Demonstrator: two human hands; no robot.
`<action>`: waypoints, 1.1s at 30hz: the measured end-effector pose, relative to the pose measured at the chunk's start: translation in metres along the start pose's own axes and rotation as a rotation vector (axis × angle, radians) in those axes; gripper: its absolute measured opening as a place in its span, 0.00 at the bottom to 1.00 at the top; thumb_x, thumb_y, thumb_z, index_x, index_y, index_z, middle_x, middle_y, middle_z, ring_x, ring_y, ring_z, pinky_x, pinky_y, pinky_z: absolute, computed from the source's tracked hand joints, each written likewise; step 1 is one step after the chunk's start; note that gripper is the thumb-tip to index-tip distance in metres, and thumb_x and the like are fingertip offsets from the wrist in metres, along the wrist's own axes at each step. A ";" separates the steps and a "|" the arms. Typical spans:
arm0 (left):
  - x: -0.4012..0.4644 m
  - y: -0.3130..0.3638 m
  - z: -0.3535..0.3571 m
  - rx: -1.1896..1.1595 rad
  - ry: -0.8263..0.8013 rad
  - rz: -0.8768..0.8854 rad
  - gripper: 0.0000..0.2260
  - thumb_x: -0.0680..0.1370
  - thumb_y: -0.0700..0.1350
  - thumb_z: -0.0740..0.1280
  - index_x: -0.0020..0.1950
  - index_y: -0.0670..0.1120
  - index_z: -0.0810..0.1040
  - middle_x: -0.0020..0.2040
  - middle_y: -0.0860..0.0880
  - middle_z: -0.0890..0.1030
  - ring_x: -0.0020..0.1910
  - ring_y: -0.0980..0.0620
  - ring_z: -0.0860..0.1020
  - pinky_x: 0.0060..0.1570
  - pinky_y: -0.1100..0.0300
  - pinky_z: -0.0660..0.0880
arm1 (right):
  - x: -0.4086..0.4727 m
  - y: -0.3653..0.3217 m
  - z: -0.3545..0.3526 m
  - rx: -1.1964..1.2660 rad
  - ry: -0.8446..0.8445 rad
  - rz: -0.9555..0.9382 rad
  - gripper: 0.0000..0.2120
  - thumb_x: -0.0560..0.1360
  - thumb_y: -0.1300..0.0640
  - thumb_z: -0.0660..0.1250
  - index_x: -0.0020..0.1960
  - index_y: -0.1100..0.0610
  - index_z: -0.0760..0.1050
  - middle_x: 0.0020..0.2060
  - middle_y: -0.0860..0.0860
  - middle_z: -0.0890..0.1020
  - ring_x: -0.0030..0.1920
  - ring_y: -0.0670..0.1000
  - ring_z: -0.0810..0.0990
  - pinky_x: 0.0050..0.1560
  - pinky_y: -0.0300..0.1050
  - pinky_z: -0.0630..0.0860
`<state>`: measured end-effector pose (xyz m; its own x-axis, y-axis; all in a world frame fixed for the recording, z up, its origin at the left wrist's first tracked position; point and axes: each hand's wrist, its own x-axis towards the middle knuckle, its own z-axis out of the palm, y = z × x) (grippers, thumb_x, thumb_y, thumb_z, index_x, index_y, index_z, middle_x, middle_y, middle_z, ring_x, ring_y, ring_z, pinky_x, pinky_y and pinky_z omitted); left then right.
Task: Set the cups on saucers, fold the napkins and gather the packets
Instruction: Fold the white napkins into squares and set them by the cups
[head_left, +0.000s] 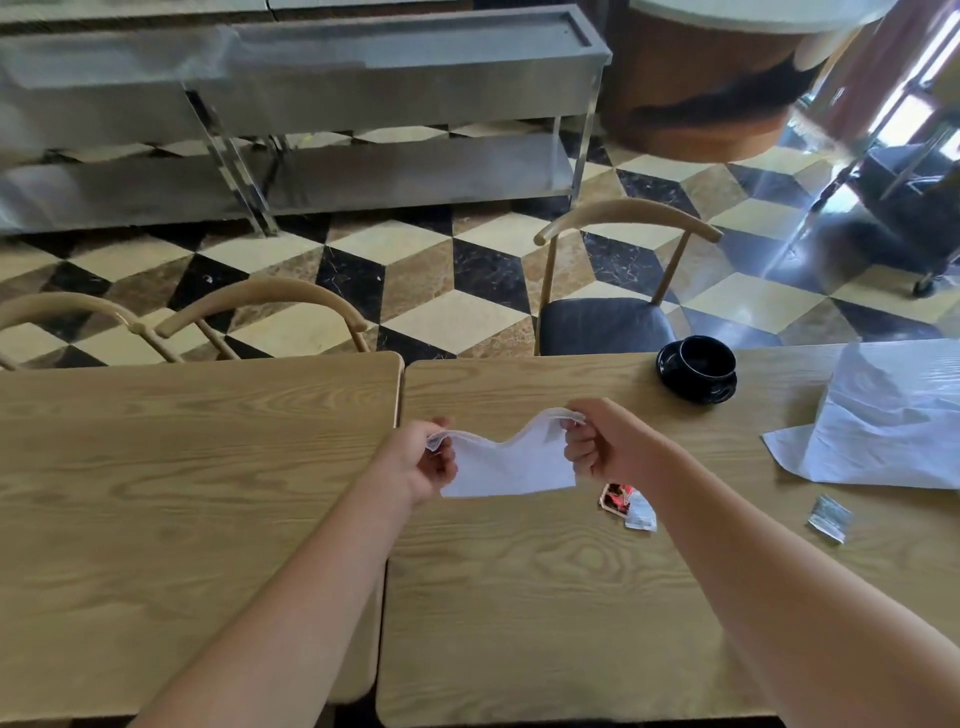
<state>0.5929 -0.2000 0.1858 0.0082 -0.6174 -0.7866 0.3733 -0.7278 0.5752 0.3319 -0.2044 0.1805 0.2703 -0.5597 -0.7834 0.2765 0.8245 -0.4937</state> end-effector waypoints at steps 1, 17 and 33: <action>0.003 0.008 0.005 0.025 0.014 0.019 0.12 0.77 0.32 0.55 0.45 0.45 0.75 0.22 0.48 0.72 0.17 0.54 0.70 0.20 0.68 0.69 | 0.000 -0.004 0.002 -0.035 0.015 0.005 0.11 0.74 0.57 0.60 0.33 0.53 0.68 0.25 0.44 0.59 0.23 0.45 0.59 0.22 0.36 0.55; 0.042 0.047 0.040 -0.032 0.036 -0.021 0.12 0.76 0.31 0.57 0.34 0.39 0.70 0.22 0.45 0.71 0.17 0.54 0.71 0.19 0.66 0.72 | 0.031 -0.049 -0.014 -0.203 0.297 -0.006 0.05 0.74 0.56 0.61 0.40 0.55 0.71 0.22 0.47 0.70 0.23 0.46 0.71 0.23 0.35 0.63; 0.047 -0.106 -0.041 0.291 0.050 -0.178 0.09 0.77 0.31 0.61 0.45 0.39 0.80 0.34 0.43 0.76 0.23 0.51 0.74 0.20 0.65 0.69 | 0.032 0.087 -0.068 -0.458 0.224 0.355 0.11 0.79 0.57 0.64 0.39 0.52 0.66 0.24 0.47 0.70 0.23 0.46 0.70 0.25 0.36 0.64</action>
<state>0.5920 -0.1400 0.0783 0.0147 -0.4632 -0.8861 0.0926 -0.8818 0.4624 0.3016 -0.1453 0.0866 0.0597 -0.2544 -0.9652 -0.2323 0.9369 -0.2613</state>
